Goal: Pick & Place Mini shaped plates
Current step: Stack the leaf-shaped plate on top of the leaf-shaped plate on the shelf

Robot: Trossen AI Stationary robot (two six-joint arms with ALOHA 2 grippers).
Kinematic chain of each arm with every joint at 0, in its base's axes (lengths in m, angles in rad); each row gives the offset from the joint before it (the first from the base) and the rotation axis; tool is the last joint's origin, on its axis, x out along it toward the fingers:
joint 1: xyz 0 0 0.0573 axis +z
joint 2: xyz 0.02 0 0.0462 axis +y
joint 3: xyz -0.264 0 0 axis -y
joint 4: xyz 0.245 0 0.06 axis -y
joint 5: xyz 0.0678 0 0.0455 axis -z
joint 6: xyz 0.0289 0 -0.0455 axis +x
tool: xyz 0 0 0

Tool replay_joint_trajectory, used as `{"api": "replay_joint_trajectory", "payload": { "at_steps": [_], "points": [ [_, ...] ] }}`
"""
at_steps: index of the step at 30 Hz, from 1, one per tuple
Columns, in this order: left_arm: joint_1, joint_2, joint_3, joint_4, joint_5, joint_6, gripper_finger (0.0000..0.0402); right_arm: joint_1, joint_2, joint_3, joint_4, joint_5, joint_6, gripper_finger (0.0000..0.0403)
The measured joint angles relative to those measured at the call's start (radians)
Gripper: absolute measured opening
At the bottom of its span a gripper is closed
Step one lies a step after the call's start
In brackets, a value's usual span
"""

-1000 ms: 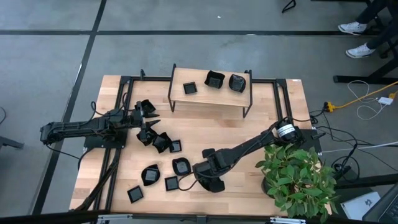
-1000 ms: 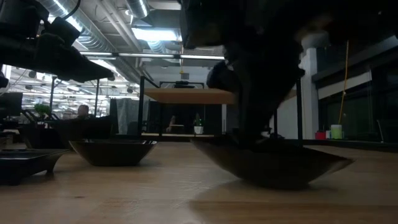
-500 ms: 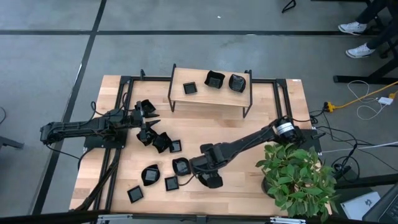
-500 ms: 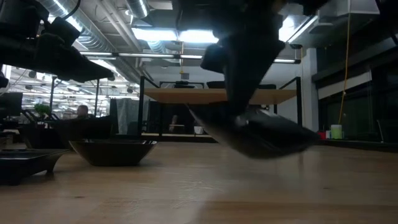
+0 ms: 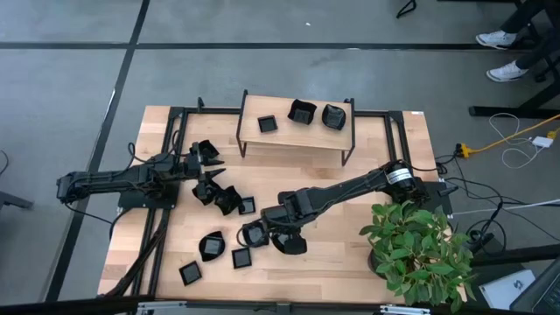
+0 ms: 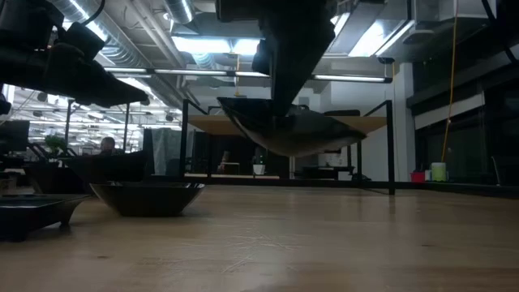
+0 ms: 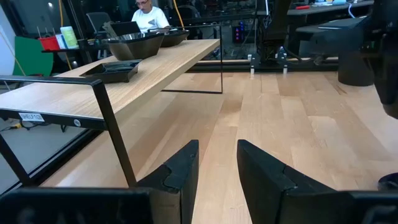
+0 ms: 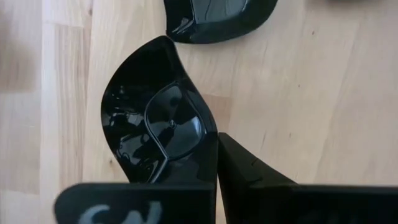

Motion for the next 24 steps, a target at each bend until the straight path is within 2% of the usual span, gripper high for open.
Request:
{"api": "replay_joint_trajectory", "payload": {
  "at_steps": [16,24],
  "points": [
    [0.000,0.000,0.000,0.000,0.000,0.000,0.0104,-0.012,-0.007,0.058,-0.021,0.000,-0.029,0.0002],
    [0.000,0.000,0.000,0.000,0.000,0.000,0.0104,-0.011,-0.075,0.058,-0.083,0.001,-0.060,0.0002]
  ]
}}
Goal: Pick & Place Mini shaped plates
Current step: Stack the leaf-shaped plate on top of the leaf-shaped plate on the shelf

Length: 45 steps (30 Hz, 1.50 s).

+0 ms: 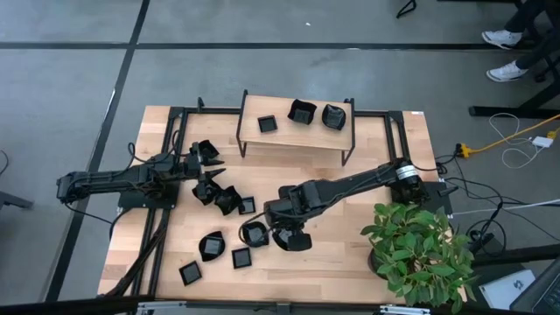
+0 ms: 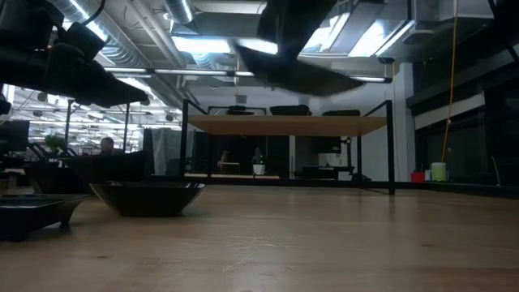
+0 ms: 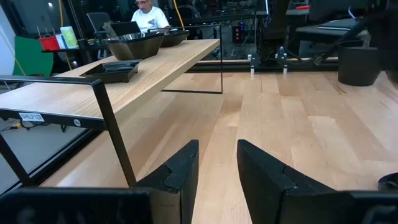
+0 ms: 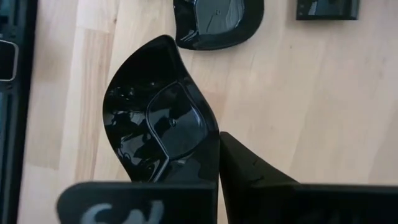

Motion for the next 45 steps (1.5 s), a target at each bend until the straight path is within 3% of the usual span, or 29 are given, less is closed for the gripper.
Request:
{"api": "replay_joint_trajectory", "payload": {
  "at_steps": [17,27,35,45],
  "points": [
    [0.000,0.000,0.000,0.000,0.000,0.000,0.0104,-0.047,-0.184,-0.001,-0.077,0.009,-0.097,0.0002],
    [0.000,0.000,0.000,0.000,0.000,0.000,0.0104,-0.102,-0.260,-0.001,-0.179,0.127,-0.065,0.0002],
    [0.000,0.000,0.000,0.000,0.000,0.000,0.0104,-0.197,-0.279,0.011,-0.277,0.132,-0.097,0.0002],
    [0.000,0.000,0.000,0.000,0.000,0.000,0.0104,-0.372,-0.279,0.152,-0.332,0.140,-0.045,0.0002]
  ]
}}
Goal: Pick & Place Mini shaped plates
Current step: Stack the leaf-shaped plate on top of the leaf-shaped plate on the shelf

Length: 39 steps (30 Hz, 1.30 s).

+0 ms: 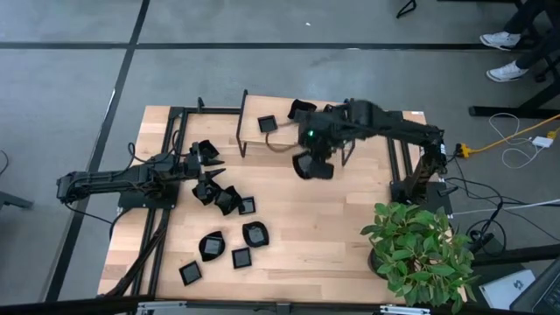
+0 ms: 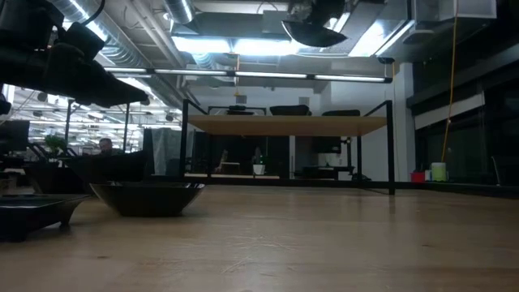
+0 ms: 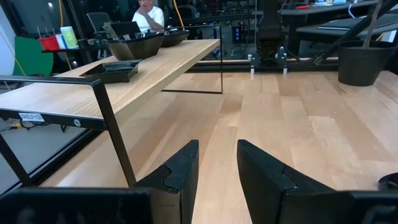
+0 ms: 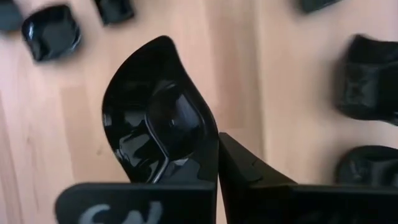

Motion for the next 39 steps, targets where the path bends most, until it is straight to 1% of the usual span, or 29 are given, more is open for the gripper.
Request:
{"api": "replay_joint_trajectory", "payload": {
  "at_steps": [4,12,17,23,29,33,39],
  "points": [
    [0.000,0.000,0.000,0.000,0.000,0.000,0.0104,-0.068,0.000,0.053,0.002,0.007,0.003,0.0002],
    [0.000,0.000,0.000,0.000,0.000,0.000,0.0104,-0.188,0.000,0.117,0.010,0.184,0.035,0.0003],
    [0.000,0.000,0.000,0.000,0.000,0.000,0.0104,-0.266,0.003,0.117,0.040,0.234,0.082,0.0003],
    [0.000,0.000,0.000,0.000,0.000,0.000,0.0104,-0.357,0.008,0.107,0.038,0.236,0.106,0.0003],
    [0.000,0.000,0.000,0.000,0.000,0.000,0.0104,-0.425,0.010,0.105,-0.026,0.236,0.103,0.0003],
    [0.000,0.000,0.000,0.000,0.000,0.000,0.0104,-0.449,0.013,0.104,-0.060,0.235,0.105,0.0003],
    [0.000,0.000,0.000,0.000,0.000,0.000,0.0104,-0.451,0.013,0.104,-0.073,0.225,0.106,0.0003]
  ]
}}
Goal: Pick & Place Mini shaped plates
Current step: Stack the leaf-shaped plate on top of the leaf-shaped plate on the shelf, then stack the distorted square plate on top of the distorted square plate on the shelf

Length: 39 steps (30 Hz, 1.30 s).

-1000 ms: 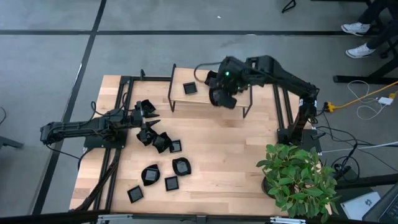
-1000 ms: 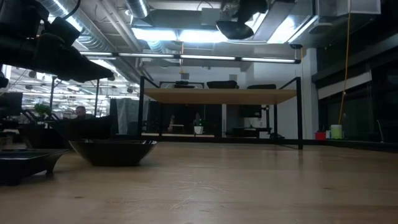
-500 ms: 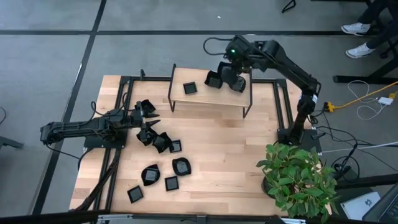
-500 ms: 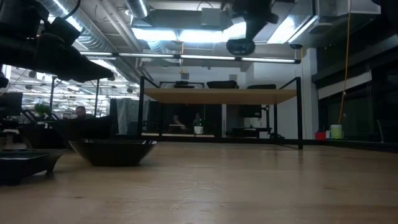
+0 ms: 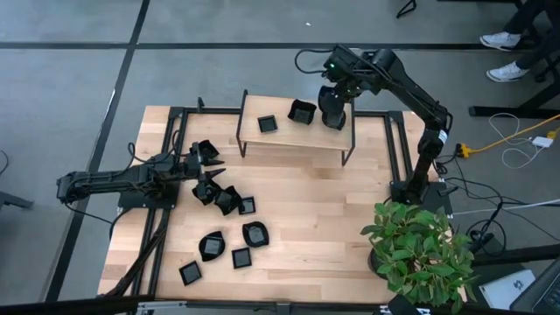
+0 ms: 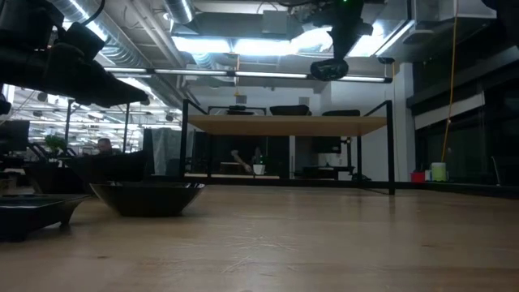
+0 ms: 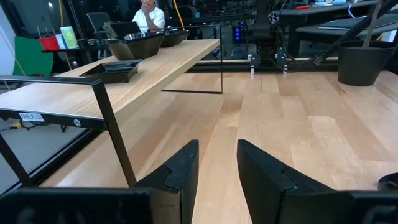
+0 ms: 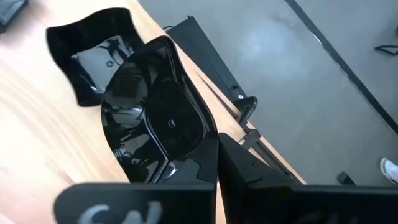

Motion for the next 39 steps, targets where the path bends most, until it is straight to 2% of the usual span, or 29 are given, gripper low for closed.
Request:
{"api": "replay_joint_trajectory", "payload": {
  "at_steps": [5,11,15,22,39],
  "points": [
    [0.000,0.000,0.000,0.000,0.000,0.000,0.0104,0.000,-0.001,-0.055,0.000,-0.008,-0.007,0.0003],
    [0.000,0.000,0.000,0.000,0.000,0.000,0.0104,-0.005,-0.001,-0.212,0.023,-0.003,-0.022,0.0003],
    [0.000,0.000,0.000,0.000,0.000,0.000,0.0104,-0.006,0.001,-0.296,0.049,0.039,-0.023,0.0003],
    [0.000,0.000,0.000,0.000,0.000,0.000,0.0104,-0.020,0.000,-0.333,0.090,0.071,-0.026,0.0005],
    [0.000,0.000,0.000,0.000,0.000,0.000,0.0104,-0.025,0.000,-0.335,0.111,0.070,-0.026,0.0100]
  ]
}}
